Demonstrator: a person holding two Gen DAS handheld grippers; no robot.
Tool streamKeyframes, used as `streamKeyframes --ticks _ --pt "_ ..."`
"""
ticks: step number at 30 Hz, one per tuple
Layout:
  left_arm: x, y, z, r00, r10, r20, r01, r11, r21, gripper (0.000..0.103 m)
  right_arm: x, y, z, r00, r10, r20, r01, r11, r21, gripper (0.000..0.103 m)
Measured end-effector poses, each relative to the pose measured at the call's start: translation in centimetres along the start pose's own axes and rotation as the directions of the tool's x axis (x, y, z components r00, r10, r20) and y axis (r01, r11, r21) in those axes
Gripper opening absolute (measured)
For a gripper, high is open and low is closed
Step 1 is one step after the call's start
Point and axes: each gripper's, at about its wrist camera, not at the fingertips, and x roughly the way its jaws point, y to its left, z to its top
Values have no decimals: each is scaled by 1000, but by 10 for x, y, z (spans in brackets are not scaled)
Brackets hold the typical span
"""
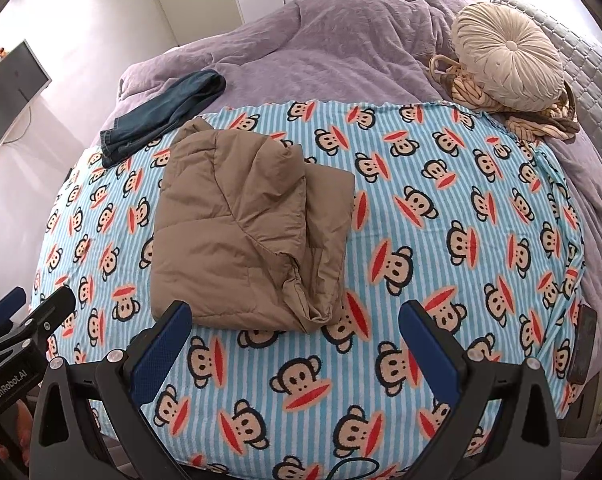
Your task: Fold large clothes
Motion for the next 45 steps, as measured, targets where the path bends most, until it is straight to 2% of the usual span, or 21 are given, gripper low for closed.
streamKeyframes --ticks 45 --pt "12 0 4 1000 14 -14 -14 1000 -14 103 7 0 9 1000 -1 -5 1 1000 3 103"
